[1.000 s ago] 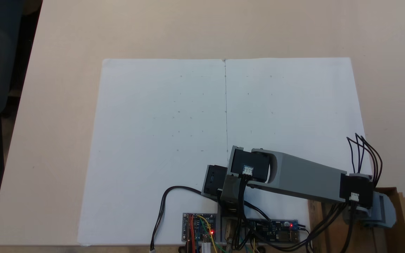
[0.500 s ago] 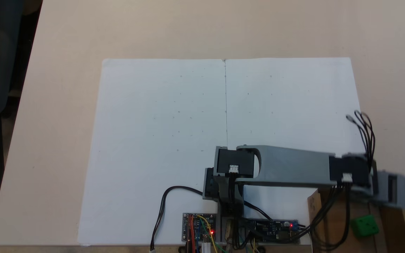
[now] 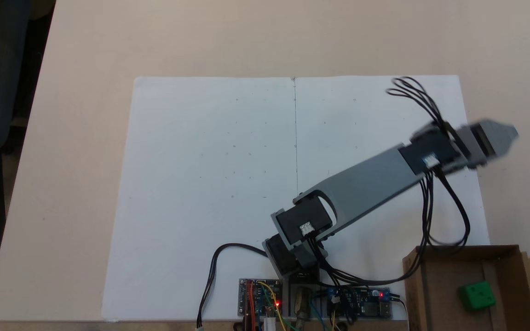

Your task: Grasp a green dice and put it in the bin.

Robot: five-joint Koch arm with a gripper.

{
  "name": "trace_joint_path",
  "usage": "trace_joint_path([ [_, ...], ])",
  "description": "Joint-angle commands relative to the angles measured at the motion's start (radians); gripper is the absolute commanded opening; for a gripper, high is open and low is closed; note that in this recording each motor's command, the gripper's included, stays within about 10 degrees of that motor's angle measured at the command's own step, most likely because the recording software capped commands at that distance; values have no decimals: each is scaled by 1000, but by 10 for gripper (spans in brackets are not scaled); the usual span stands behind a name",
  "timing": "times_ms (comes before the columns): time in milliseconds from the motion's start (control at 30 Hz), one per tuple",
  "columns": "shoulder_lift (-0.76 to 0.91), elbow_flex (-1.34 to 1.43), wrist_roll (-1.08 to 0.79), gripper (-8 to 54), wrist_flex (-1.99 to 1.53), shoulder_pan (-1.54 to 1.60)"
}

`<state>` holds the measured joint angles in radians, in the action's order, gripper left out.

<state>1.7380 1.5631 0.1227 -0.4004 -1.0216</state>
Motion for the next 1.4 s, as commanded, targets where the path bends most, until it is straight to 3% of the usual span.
trace_joint_path([
  [0,51,-35,29,425,58,110],
  [367,189,132,28,435,61,603],
  [667,426,641,15,433,337,871],
  [1367,607,1227,-75,432,1055,959],
])
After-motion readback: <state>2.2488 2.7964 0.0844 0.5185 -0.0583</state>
